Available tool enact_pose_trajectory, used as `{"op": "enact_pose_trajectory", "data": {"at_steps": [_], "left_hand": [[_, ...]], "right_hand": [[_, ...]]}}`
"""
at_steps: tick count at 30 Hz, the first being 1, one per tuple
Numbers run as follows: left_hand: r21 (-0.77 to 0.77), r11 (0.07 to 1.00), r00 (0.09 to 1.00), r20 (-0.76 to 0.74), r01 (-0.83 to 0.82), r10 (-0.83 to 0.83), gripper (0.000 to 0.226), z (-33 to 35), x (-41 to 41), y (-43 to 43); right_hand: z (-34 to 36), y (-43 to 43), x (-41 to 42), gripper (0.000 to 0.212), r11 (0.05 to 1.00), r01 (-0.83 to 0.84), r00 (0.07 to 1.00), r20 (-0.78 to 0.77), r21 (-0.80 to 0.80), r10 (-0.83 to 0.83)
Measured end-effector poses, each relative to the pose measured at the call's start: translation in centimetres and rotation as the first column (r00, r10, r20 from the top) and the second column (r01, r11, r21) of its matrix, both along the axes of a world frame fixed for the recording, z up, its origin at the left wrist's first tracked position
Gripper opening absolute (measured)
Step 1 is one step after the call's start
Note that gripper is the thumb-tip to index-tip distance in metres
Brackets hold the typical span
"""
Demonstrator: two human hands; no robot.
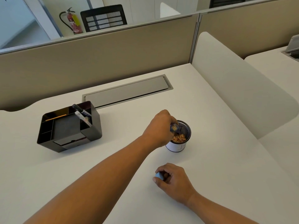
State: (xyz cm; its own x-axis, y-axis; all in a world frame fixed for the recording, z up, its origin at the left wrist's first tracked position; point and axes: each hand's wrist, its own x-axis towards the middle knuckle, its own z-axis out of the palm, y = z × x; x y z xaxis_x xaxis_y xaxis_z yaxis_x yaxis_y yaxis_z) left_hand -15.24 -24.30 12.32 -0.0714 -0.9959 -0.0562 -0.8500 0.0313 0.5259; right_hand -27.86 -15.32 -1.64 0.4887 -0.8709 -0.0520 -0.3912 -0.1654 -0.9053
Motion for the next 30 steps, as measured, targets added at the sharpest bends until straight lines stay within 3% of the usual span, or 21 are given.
{"op": "enact_pose_trajectory", "data": {"at_steps": [10,20,27,30], "left_hand": [[0.061,0.994,0.992,-0.08,-0.094,0.098,0.023,-1.0,-0.3,-0.5],[0.066,0.99,0.971,-0.197,-0.124,0.134,0.027,-0.7,0.0,-0.1],[0.094,0.97,0.856,-0.458,-0.224,0.241,0.026,0.0,2.6,3.2],[0.111,0.952,0.775,-0.557,-0.286,0.298,0.026,0.2,4.3,5.5]], "right_hand": [[0.5,0.0,0.0,0.02,1.0,-0.008,1.0,-0.021,0.0,0.008],[1.0,0.1,0.0,0.021,0.998,-0.003,1.0,-0.016,0.055,0.004],[2.6,-1.0,0.4,0.022,0.943,0.075,0.992,0.075,0.323,-0.104],[4.6,-1.6,1.1,0.027,0.94,0.064,0.984,0.134,0.335,-0.115]]}}
